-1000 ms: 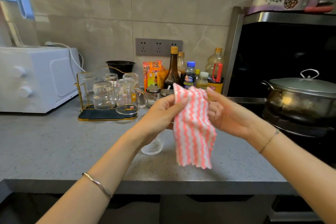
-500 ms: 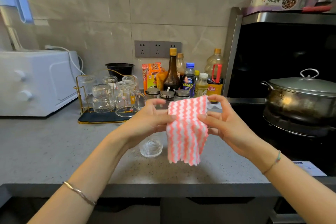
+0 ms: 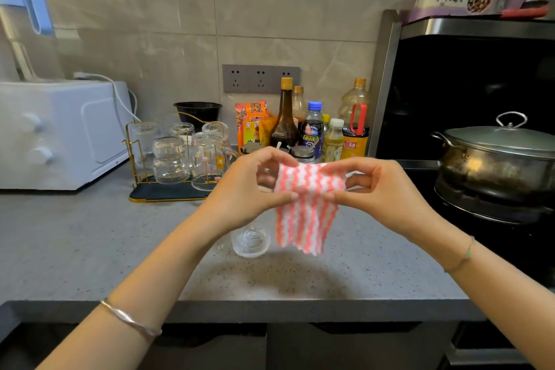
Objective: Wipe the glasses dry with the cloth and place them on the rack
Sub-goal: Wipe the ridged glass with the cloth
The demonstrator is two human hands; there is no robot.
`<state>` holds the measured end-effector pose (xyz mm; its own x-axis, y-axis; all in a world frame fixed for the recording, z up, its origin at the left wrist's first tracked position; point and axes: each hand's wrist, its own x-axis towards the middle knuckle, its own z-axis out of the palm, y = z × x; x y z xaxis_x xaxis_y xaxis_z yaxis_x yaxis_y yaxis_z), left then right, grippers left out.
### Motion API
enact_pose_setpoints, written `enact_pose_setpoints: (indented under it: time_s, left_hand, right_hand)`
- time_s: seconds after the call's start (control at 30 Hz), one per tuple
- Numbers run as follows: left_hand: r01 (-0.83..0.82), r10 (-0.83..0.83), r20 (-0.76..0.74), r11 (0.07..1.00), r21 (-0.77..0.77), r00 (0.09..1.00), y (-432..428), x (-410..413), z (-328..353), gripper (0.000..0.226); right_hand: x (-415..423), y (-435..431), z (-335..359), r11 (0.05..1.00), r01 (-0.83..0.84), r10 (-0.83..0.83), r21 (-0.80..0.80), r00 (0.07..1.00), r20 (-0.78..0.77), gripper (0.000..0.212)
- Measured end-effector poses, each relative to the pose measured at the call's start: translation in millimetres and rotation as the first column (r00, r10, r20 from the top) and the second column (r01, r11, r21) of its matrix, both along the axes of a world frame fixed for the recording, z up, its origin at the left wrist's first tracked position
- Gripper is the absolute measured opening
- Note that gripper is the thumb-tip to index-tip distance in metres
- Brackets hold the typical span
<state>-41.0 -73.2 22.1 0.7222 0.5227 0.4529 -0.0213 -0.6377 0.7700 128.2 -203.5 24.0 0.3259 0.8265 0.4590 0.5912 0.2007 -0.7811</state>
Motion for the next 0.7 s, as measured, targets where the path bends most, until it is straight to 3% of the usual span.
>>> enact_pose_setpoints:
  time_s: [0.13,0.27,0.5,0.6,0.7]
  left_hand:
    - [-0.099,0.100,0.001,0.988,0.114,0.995,5.1,3.2,-1.9,0.031]
    - [-0.136,0.134,0.027,0.982,0.129,0.991,8.9,5.1,-4.2,0.021]
    - [-0.073,0.070,0.030,0.992,0.099,0.997,5.5,5.5,-6.1,0.018]
    - [0.016,-0.013,0.048,0.998,-0.061,0.999,3.7,5.9,-5.2,0.020]
    - [0.102,-0.073,0.103,0.942,-0.320,0.992,-3.1,6.3,-8.6,0.019]
  right_hand:
    - [2.9,0.5,2.9,0.999,0.022,-0.024,0.024,0.995,0.092,0.027]
    - [8.9,2.4,7.4,0.999,0.041,-0.036,-0.022,0.983,0.182,0.024]
    - [15.2,6.4,12.2,0.990,-0.011,0.024,-0.142,0.996,0.085,0.012]
    - [17.3,9.4,11.6,0.985,0.081,-0.051,-0.155,0.981,0.189,0.008]
    - [12.3,13.0,7.5,0.981,-0.028,0.028,-0.190,1.000,-0.002,0.019]
